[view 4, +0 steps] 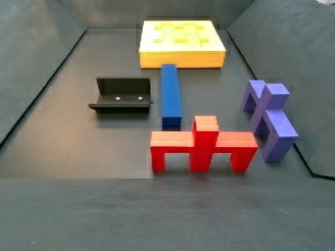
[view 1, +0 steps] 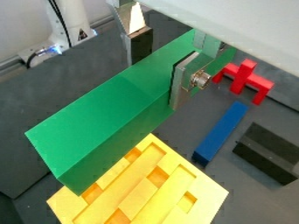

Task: Pick up the green object. Move up. Move to above the board. Insert the green object.
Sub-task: Insert the green object.

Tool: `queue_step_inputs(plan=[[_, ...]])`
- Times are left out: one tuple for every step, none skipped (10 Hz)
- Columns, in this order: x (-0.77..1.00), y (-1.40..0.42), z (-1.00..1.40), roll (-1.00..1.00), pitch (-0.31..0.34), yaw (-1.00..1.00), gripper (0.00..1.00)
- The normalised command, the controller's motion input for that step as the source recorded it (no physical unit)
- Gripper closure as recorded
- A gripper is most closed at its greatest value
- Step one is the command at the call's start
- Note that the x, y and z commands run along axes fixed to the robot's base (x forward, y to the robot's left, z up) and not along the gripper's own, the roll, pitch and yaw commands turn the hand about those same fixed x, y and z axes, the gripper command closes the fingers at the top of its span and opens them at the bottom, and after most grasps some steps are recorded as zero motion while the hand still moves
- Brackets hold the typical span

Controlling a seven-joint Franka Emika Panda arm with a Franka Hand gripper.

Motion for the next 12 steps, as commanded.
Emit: queue_step_inputs(plan=[[-0.27, 0.00, -0.71, -0.09, -0.221, 0.05, 1.00], [-0.26, 0.00, -0.86, 0.00, -0.191, 0.09, 1.00], [-0.23, -0.14, -0.90, 0.05, -0.180, 0.12, 1.00], [-0.18, -0.18, -0.77, 0.11, -0.216, 0.29, 1.00], [-0.14, -0.25, -0.77, 0.11, -0.219, 0.24, 1.00], [-0.10, -0.33, -0.75, 0.13, -0.211, 0.25, 1.00], [-0.11, -0.35, -0.80, 0.16, -0.180, 0.17, 1.00], [-0.07, -0.18, -0.88, 0.11, -0.149, 0.00, 1.00], [0.00, -0.15, -0.83, 0.16, -0.046, 0.00, 1.00], [0.00, -0.09, -0.81, 0.20, 0.019, -0.04, 1.00], [-0.01, 0.00, -0.83, 0.02, 0.054, -0.05, 1.00], [-0.01, 0.00, -0.71, 0.02, 0.119, -0.04, 1.00]])
